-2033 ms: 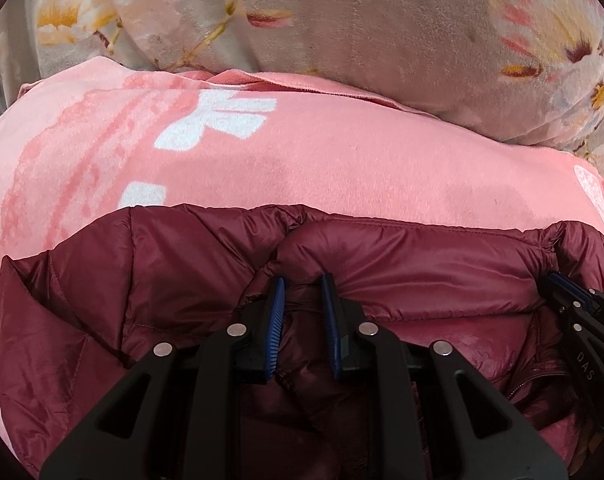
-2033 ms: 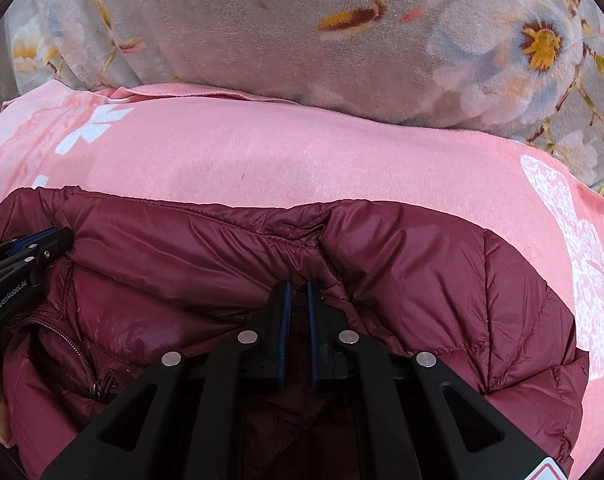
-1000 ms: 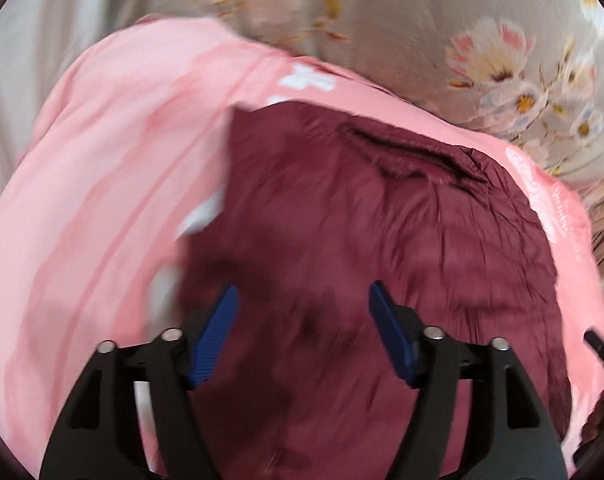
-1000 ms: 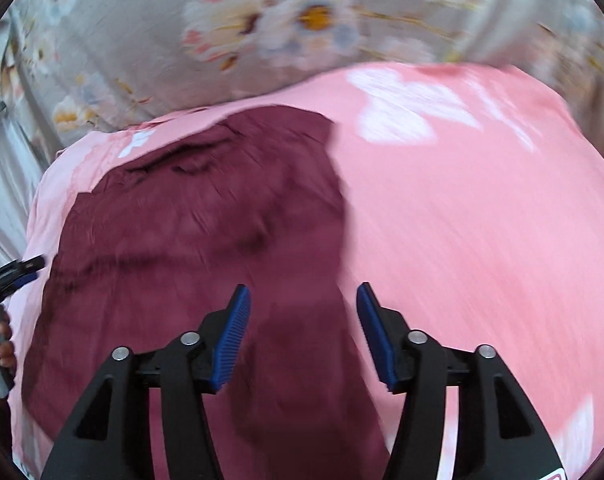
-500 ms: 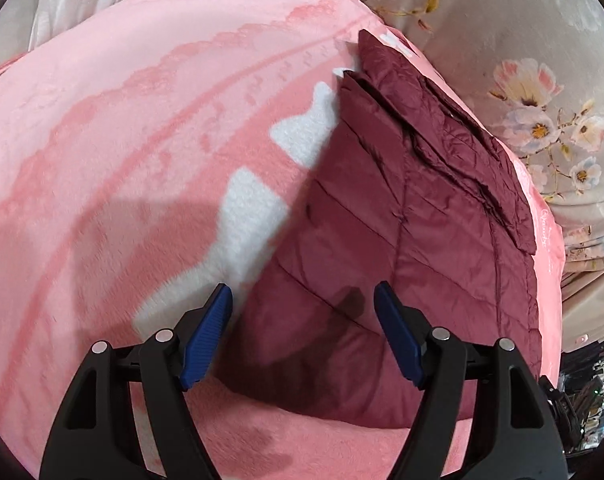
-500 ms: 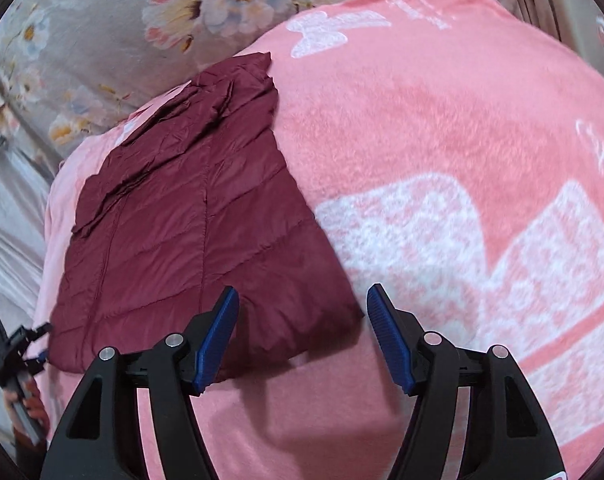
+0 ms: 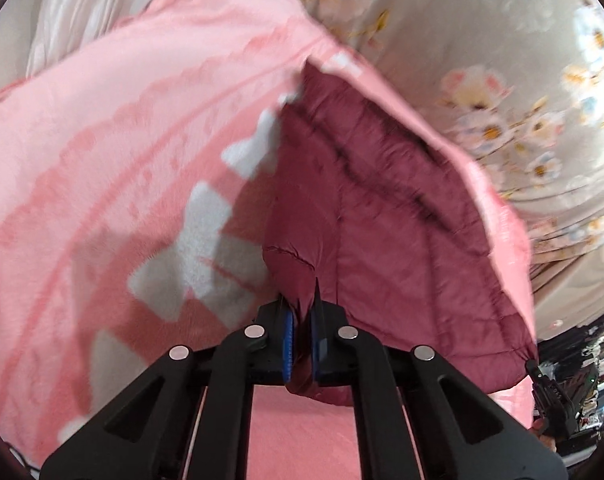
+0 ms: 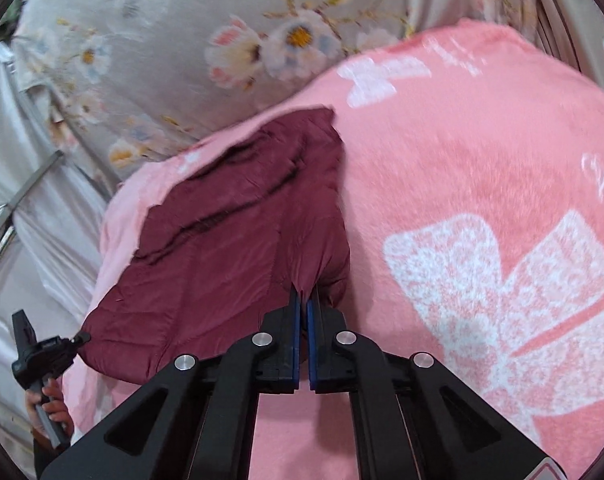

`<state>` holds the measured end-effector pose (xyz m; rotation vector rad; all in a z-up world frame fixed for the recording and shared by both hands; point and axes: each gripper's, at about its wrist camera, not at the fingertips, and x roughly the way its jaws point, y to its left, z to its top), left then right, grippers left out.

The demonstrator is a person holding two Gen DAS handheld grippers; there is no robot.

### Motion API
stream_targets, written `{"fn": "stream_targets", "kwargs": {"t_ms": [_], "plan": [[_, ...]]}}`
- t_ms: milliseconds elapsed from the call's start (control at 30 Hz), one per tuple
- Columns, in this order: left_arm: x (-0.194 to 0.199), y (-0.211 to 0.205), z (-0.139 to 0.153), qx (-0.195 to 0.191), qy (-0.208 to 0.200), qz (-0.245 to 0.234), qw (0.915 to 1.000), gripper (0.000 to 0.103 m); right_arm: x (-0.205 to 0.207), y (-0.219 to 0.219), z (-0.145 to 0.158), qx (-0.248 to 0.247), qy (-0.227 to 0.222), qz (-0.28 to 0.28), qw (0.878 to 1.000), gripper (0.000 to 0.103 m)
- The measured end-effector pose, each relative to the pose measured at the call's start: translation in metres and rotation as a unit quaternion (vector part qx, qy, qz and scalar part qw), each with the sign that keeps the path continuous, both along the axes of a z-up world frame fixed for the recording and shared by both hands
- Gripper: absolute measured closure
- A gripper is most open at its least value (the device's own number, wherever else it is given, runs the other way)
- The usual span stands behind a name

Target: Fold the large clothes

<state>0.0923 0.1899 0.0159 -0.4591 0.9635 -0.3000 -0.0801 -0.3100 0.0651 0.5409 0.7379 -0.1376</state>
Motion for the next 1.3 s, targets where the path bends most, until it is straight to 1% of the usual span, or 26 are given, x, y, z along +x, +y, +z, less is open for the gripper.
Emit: {"fn": "stream_targets", "kwargs": {"t_ms": [67, 133, 200, 300, 333, 367, 433, 467, 533, 567, 633, 667, 733, 767, 800, 833, 867, 933, 967, 1033, 1067, 1133, 1233, 1300], "plan": [[-0.015, 0.010, 0.026, -0.012, -0.025, 0.002, 0.9996, 0.099, -0.013, 0.006, 0.028, -0.020, -0.025, 0.012, 0.999, 0.101], [-0.027, 0.020, 0.050, -0.024, -0.048, 0.006, 0.9985, 0.099, -0.024, 0.009, 0.052, -0.030, -0.049, 0.017, 0.998, 0.101], [-0.035, 0.026, 0.073, -0.032, -0.072, 0.008, 0.9968, 0.099, -0.034, 0.010, 0.081, -0.042, -0.083, 0.019, 0.995, 0.101], [-0.037, 0.024, 0.114, -0.033, -0.118, 0.010, 0.9924, 0.100, -0.029, 0.003, 0.115, -0.048, -0.128, 0.016, 0.990, 0.101], [-0.033, 0.021, 0.123, -0.031, -0.128, 0.009, 0.9913, 0.099, -0.024, 0.000, 0.122, -0.045, -0.138, 0.014, 0.989, 0.101], [-0.022, 0.015, 0.137, -0.026, -0.143, 0.005, 0.9894, 0.099, -0.010, -0.007, 0.131, -0.042, -0.152, 0.010, 0.987, 0.101], [-0.003, 0.004, 0.150, -0.015, -0.156, 0.002, 0.9877, 0.099, 0.020, -0.017, 0.140, -0.047, -0.160, 0.002, 0.986, 0.101], [0.014, -0.006, 0.156, -0.003, -0.161, 0.000, 0.9870, 0.099, 0.033, -0.021, 0.140, -0.048, -0.159, -0.002, 0.986, 0.101], [0.049, -0.027, 0.162, 0.032, -0.163, 0.005, 0.9860, 0.099, 0.072, -0.032, 0.137, -0.044, -0.150, -0.013, 0.988, 0.101], [0.072, -0.040, 0.161, 0.050, -0.161, 0.006, 0.9856, 0.099, 0.099, -0.040, 0.130, -0.038, -0.142, -0.021, 0.989, 0.101], [0.118, -0.062, 0.152, 0.080, -0.149, 0.009, 0.9856, 0.099, 0.136, -0.052, 0.117, -0.036, -0.125, -0.034, 0.991, 0.101], [0.133, -0.069, 0.147, 0.090, -0.143, 0.010, 0.9856, 0.099, 0.159, -0.059, 0.107, -0.037, -0.114, -0.041, 0.992, 0.101], [0.177, -0.087, 0.126, 0.114, -0.122, 0.016, 0.9859, 0.099, 0.196, -0.069, 0.084, -0.037, -0.086, -0.050, 0.994, 0.101], [0.195, -0.094, 0.114, 0.124, -0.109, 0.016, 0.9861, 0.099, 0.219, -0.076, 0.067, -0.033, -0.068, -0.057, 0.996, 0.101], [0.205, -0.098, 0.103, 0.133, -0.101, 0.018, 0.9858, 0.099, 0.232, -0.080, 0.054, -0.030, -0.055, -0.059, 0.996, 0.101], [0.225, -0.106, 0.086, 0.148, -0.086, 0.019, 0.9850, 0.099, 0.247, -0.084, 0.038, -0.028, -0.040, -0.064, 0.997, 0.101], [0.235, -0.110, 0.075, 0.156, -0.075, 0.018, 0.9847, 0.099, 0.256, -0.086, 0.028, -0.028, -0.030, -0.066, 0.997, 0.101], [0.259, -0.118, 0.044, 0.174, -0.048, 0.019, 0.9835, 0.098, 0.277, -0.090, 0.001, -0.030, -0.006, -0.068, 0.997, 0.101], [0.270, -0.121, 0.028, 0.180, -0.035, 0.018, 0.9828, 0.098, 0.283, -0.091, -0.007, -0.031, 0.001, -0.069, 0.997, 0.101], [0.281, -0.124, 0.006, 0.187, -0.017, 0.017, 0.9820, 0.098, 0.299, -0.093, -0.026, -0.036, 0.019, -0.071, 0.997, 0.101], [0.289, -0.125, -0.010, 0.190, -0.005, 0.018, 0.9816, 0.098, 0.305, -0.093, -0.033, -0.039, 0.026, -0.072, 0.996, 0.101], [0.295, -0.127, -0.027, 0.196, 0.003, 0.018, 0.9805, 0.098, 0.315, -0.093, -0.046, -0.044, 0.040, -0.071, 0.996, 0.101], [0.300, -0.132, -0.046, 0.208, 0.001, 0.014, 0.9781, 0.097, 0.325, -0.094, -0.068, -0.051, 0.059, -0.071, 0.994, 0.101], [0.302, -0.134, -0.053, 0.205, 0.001, 0.013, 0.9787, 0.096, 0.329, -0.093, -0.076, -0.053, 0.064, -0.071, 0.994, 0.101]]}}
